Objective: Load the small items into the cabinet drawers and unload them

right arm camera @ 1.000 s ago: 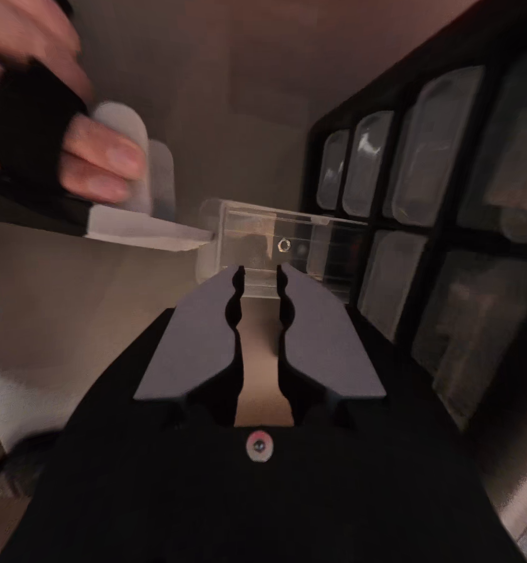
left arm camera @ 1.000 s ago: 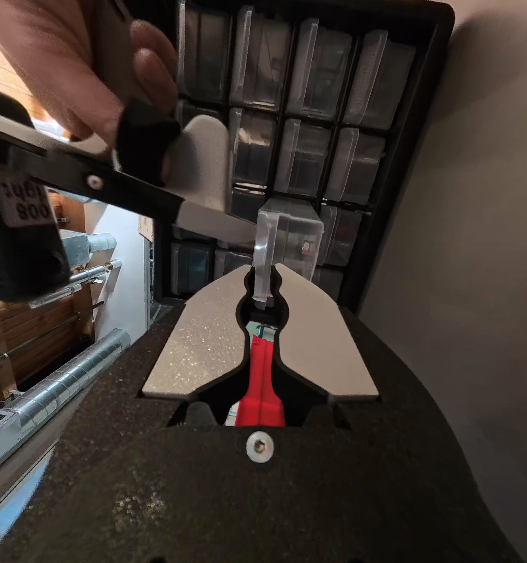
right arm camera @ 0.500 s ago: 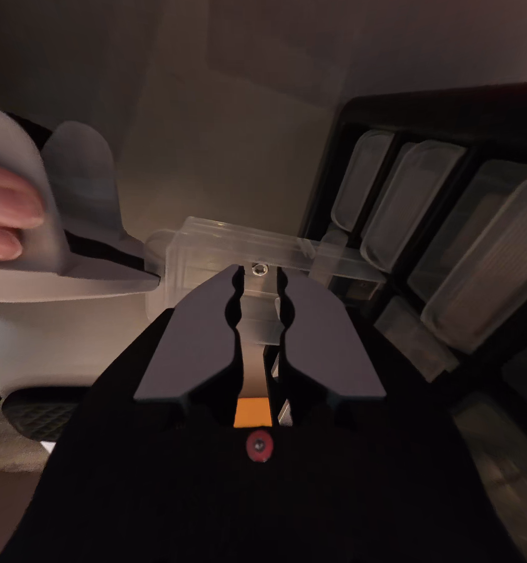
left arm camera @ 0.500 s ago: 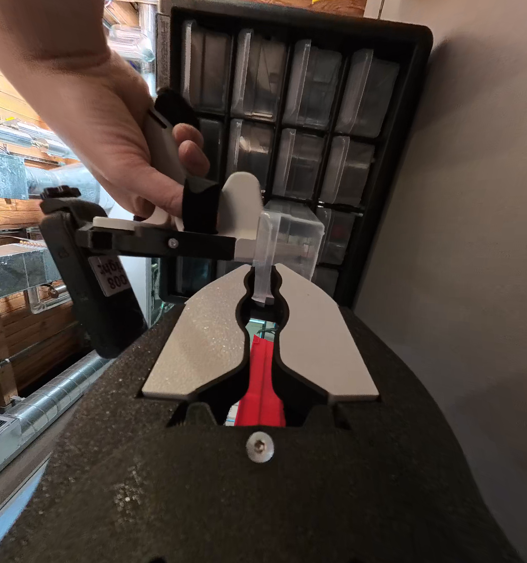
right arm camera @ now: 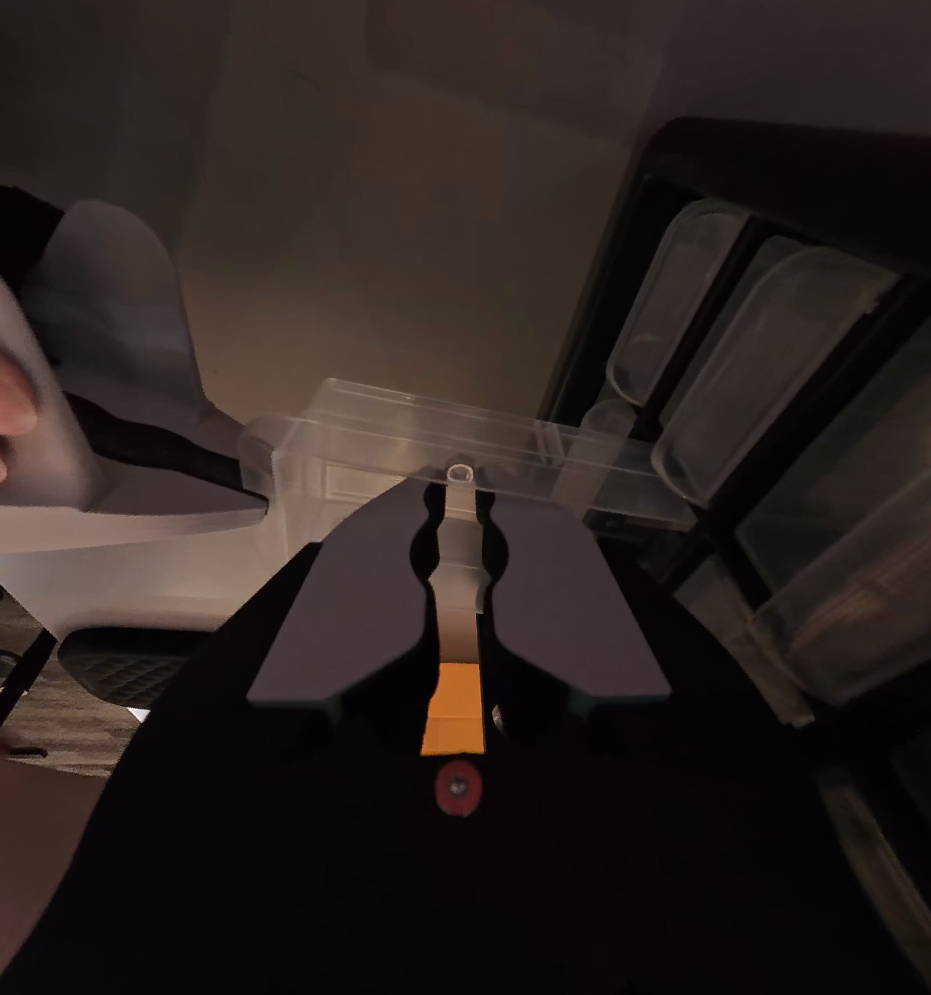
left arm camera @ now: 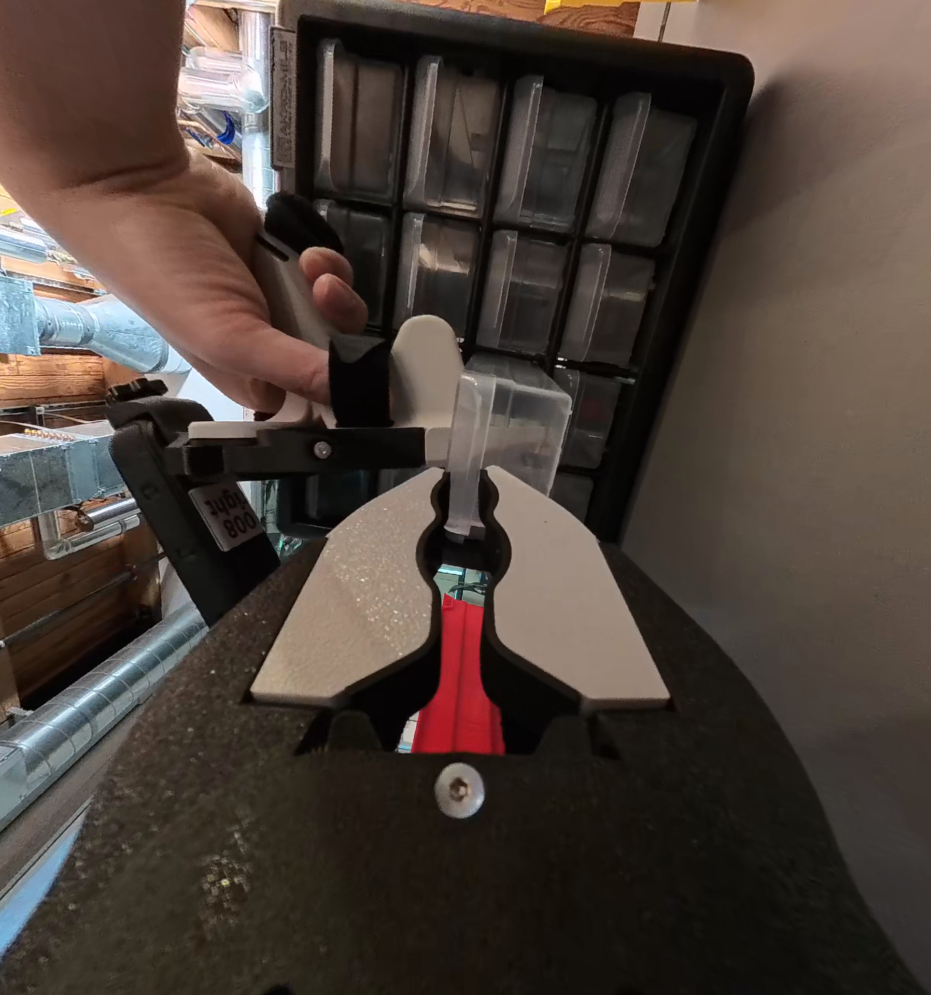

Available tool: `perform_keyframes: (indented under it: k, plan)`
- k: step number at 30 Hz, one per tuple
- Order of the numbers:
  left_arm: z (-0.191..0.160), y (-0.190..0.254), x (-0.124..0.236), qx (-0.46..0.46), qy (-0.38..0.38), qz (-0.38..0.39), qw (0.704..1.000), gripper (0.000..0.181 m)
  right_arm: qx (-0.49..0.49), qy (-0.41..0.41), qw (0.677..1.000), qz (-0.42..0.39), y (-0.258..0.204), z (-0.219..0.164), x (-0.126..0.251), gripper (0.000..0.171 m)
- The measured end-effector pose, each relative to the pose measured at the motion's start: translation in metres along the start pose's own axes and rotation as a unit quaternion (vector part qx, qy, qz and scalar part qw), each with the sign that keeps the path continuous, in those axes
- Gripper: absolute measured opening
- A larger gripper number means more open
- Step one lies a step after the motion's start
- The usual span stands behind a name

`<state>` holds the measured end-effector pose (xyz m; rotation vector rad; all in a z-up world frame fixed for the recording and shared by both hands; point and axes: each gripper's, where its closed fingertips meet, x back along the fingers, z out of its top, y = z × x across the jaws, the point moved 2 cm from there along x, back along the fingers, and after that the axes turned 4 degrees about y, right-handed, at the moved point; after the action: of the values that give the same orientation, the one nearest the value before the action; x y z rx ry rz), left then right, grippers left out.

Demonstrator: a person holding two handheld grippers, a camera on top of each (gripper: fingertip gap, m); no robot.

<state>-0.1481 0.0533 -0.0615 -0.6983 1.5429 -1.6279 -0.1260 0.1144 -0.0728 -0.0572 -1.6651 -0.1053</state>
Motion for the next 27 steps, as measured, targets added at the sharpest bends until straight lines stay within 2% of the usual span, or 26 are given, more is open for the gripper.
perform_keyframes:
  k: [8, 12, 15, 18, 20, 22, 24, 27]
  plan:
    - [-0.002, -0.003, -0.001, 0.006, -0.002, 0.005, 1.0, 0.009, 0.002, 0.034, 0.999, -0.035, 0.003, -0.004, 0.012, 0.012]
    - [-0.003, 0.0, -0.002, 0.006, -0.004, 0.001, 1.0, 0.009, -0.007, 0.146, 0.987, -0.068, -0.005, -0.007, 0.049, 0.012]
    - [-0.003, 0.001, -0.002, 0.007, -0.005, -0.001, 1.0, 0.009, -0.022, 0.253, 0.961, -0.109, -0.02, -0.028, 0.091, 0.012]
    - [-0.005, 0.002, -0.004, 0.009, -0.009, -0.004, 1.0, 0.01, -0.078, 0.327, 0.924, -0.183, -0.036, -0.087, 0.124, 0.011]
    - [-0.006, 0.002, -0.005, 0.013, -0.014, -0.006, 1.0, 0.01, -0.152, 0.318, 0.908, -0.227, -0.041, -0.149, 0.121, 0.011]
    - [-0.006, 0.002, -0.008, 0.016, -0.016, -0.007, 1.0, 0.01, -0.244, 0.262, 0.906, -0.227, -0.041, -0.218, 0.093, 0.011]
    - [-0.005, 0.003, -0.011, 0.015, -0.02, -0.008, 1.0, 0.01, -0.345, 0.198, 0.9, -0.178, -0.038, -0.279, 0.055, 0.012]
    - [-0.005, 0.005, -0.018, 0.016, -0.028, -0.013, 0.999, 0.01, -0.476, 0.156, 0.858, -0.114, -0.022, -0.342, -0.003, 0.011]
